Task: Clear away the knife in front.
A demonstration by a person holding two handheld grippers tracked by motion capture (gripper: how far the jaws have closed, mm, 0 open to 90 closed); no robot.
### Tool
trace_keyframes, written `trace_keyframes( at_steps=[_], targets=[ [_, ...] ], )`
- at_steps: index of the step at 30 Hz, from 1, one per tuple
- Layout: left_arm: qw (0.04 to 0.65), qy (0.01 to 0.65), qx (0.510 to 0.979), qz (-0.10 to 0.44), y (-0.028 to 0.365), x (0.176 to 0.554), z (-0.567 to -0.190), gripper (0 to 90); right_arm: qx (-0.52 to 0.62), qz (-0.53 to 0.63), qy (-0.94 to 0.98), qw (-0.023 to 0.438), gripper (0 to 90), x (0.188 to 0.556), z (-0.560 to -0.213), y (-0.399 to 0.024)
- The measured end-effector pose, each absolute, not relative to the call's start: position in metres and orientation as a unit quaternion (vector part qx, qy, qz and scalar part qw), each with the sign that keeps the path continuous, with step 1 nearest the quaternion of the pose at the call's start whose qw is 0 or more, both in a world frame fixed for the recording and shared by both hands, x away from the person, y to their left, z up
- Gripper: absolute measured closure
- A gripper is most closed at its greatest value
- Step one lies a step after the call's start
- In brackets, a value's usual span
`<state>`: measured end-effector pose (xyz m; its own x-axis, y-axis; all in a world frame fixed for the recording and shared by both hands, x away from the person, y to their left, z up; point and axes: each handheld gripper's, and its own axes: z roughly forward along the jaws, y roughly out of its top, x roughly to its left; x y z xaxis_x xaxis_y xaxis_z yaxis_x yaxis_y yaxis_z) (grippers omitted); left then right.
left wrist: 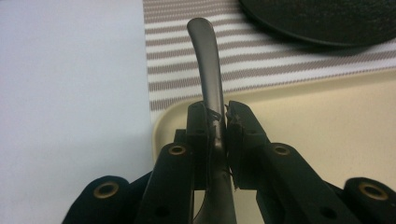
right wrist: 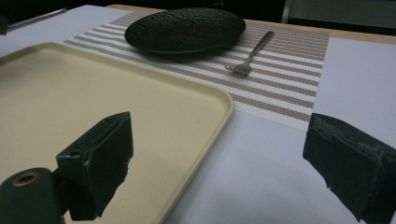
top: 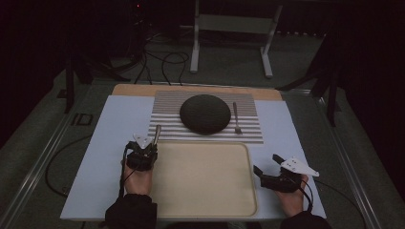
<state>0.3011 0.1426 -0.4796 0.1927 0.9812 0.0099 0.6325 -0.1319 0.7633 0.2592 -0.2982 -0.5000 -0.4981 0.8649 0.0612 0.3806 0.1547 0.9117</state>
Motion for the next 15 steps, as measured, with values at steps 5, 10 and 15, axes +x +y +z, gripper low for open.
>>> trace_keyframes(
  at_steps=[5, 10, 15],
  targets=[
    [0.318, 0.578, 0.702, 0.269, 0.139, 0.286, -0.491, 80.7, 0.434, 0.484, 0.717, 0.250, 8.6, 0.259, -0.500, -0.298],
    [0.298, 0.591, 0.699, 0.270, 0.140, 0.273, -0.500, 80.7, 0.435, 0.483, 0.718, 0.250, 8.6, 0.259, -0.500, -0.298],
    [0.292, 0.604, 0.691, 0.268, 0.147, 0.264, -0.503, 80.7, 0.435, 0.483, 0.718, 0.250, 8.6, 0.259, -0.500, -0.298]
  ],
)
